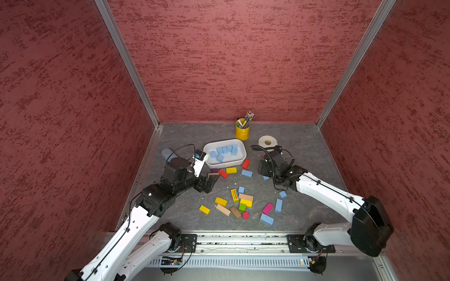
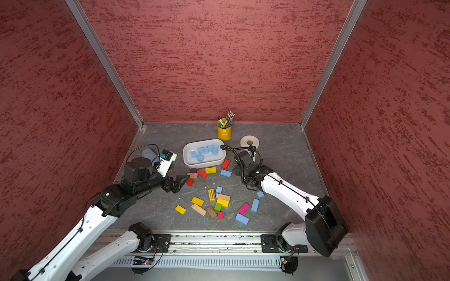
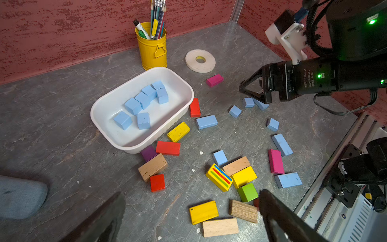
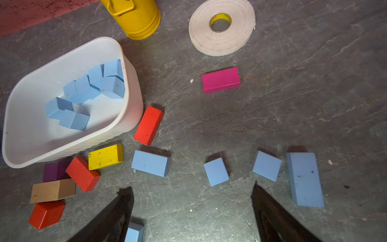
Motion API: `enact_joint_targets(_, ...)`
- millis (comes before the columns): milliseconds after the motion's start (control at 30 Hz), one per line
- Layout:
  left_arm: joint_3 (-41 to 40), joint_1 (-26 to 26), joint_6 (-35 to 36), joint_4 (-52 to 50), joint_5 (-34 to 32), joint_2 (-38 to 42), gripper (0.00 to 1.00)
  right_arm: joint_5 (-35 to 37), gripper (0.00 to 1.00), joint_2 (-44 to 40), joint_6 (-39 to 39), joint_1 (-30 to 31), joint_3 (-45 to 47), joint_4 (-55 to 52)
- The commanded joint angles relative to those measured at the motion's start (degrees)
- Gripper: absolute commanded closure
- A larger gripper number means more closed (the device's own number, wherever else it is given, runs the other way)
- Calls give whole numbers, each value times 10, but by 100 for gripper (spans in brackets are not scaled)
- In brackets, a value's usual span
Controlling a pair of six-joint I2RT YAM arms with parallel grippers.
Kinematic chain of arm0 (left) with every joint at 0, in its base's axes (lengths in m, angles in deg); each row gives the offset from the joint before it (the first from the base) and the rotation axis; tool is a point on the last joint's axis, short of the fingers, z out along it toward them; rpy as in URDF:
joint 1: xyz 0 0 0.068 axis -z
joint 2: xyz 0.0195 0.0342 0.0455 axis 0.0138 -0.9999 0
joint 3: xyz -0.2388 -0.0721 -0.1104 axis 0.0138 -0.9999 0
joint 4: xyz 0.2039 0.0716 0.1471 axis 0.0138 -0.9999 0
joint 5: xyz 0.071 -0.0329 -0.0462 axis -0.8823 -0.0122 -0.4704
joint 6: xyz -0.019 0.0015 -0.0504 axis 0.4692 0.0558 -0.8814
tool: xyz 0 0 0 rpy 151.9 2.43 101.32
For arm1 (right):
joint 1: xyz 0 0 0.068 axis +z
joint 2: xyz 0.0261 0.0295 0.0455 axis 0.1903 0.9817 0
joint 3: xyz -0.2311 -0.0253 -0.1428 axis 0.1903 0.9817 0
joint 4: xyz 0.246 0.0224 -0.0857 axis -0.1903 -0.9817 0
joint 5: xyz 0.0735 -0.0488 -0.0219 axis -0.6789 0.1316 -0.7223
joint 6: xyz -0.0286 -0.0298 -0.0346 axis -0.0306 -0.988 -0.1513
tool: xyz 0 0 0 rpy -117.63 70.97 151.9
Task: Pick out the blue building blocks
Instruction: Pick up the building block from the center of the board.
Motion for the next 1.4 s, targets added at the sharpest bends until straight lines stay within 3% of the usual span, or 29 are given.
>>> enact_joint_targets(0, -5, -3, 8, 9, 10, 3, 0, -34, 8, 30, 18, -2, -15, 21)
enact_joint_targets(467, -5, -4, 8, 9, 8, 5, 0, -46, 1, 146, 75, 13, -61, 21)
enact_joint_targets(967, -5, -6, 8, 9, 8, 4, 0, -13, 2, 234, 89, 56, -140, -2)
enact_joint_targets(1367, -5, -6, 8, 9, 9, 4, 0, 3, 8, 284, 110, 66, -177, -22)
